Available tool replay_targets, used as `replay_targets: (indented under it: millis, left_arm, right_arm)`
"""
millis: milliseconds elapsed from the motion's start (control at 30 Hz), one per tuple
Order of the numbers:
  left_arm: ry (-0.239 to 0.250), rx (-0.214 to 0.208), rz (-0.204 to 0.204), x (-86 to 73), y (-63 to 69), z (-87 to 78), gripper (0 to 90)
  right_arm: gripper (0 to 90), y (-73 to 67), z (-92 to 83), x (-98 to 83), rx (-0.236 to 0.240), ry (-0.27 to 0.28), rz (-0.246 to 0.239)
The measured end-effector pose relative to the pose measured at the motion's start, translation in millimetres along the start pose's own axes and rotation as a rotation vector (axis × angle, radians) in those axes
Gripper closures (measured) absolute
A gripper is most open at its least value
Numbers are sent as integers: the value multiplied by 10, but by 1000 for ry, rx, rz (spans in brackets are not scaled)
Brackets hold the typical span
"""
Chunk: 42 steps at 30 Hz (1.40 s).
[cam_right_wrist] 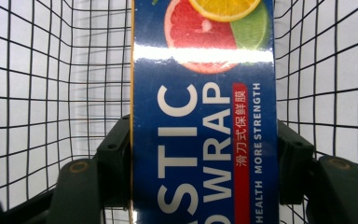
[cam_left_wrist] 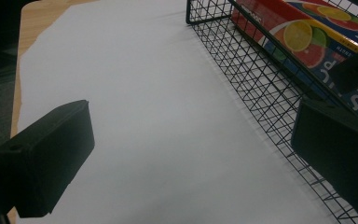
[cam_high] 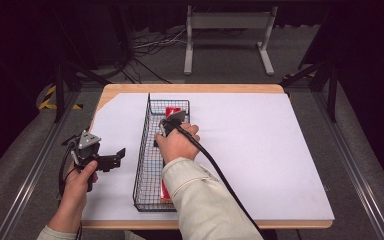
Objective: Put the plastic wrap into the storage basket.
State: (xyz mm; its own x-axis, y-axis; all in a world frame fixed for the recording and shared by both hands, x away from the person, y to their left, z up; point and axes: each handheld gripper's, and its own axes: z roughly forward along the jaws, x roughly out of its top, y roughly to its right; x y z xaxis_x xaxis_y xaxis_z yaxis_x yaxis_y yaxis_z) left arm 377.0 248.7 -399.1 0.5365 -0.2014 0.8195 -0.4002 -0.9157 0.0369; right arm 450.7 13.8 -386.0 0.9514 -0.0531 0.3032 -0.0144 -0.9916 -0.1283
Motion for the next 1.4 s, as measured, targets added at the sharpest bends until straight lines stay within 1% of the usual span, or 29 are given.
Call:
replay_targets:
  millis: [100, 167, 267, 400, 467, 567, 633, 667, 700, 800, 833, 867, 967, 1000, 1033, 1100, 1167, 1200, 1233, 1300, 1400]
  left_arm:
    - [-2, -4, -6, -5, -1, 6, 1]
    - [-6, -1, -1, -8, -9, 9, 1]
    - [-2, -2, -2, -4, -7, 0, 1]
    - [-3, -2, -5, -3, -6, -4, 1]
    - [-5, -2, -2, -2, -8, -1, 1]
    - [-1, -2, -2, -1, -3, 1, 1]
    - [-5, -3, -4, 0, -3, 1, 1]
    - [-3, 0, -6, 0, -2, 5, 1]
    - [-9, 3, -6, 2, -4, 5, 1]
    - [-6, 2, -6, 2, -10, -2, 1]
    - [-8, 3, -4, 2, -12, -8, 1]
    - [-7, 5, -7, 2, -12, -10, 1]
    - [-5, 3, -14, 3, -13, -12, 1]
    - [-9, 6, -8, 5, -14, -12, 1]
    - [-12, 10, -9, 5, -13, -10, 1]
    - [-18, 6, -10, -2, -14, -9, 1]
    - [-24, 12, -10, -4, -25, -4, 1]
    - [-25, 10, -21, -6, -23, -3, 1]
    - [-25, 9, -22, -6, -24, -3, 1]
    - [-26, 9, -15, -4, -24, -2, 1]
    - [-28, 9, -17, -3, -19, 6, 1]
  right_arm:
    - [382, -2, 4, -5, -8, 2, -8]
    - [378, 1, 12, -8, -16, -4, -23]
    - [374, -1, 12, -8, -13, -3, -21]
    - [360, -11, -26, 7, 2, 18, -14]
    - [346, 10, -50, 22, 12, 13, 4]
    - [347, 23, -91, 37, 30, 37, 7]
    - [347, 27, -110, 41, 34, 33, 4]
    - [340, 33, -158, 52, 48, 49, 2]
    - [338, 30, -175, 54, 49, 51, 5]
    - [333, 34, -223, 57, 53, 67, -6]
    - [332, 38, -281, 67, 61, 90, -10]
    - [328, 38, -305, 70, 62, 101, -15]
    - [313, 32, -349, 68, 71, 109, -29]
    - [294, 30, -411, 61, 89, 134, -47]
    - [294, 30, -411, 61, 89, 134, -47]
    - [278, 41, -497, 50, 115, 152, -70]
    - [266, 88, -582, 53, 124, 191, -96]
    - [260, 114, -621, 53, 127, 204, -106]
    - [259, 144, -657, 54, 130, 212, -116]
    - [259, 203, -728, 62, 138, 228, -119]
    - [258, 281, -828, 81, 158, 267, -124]
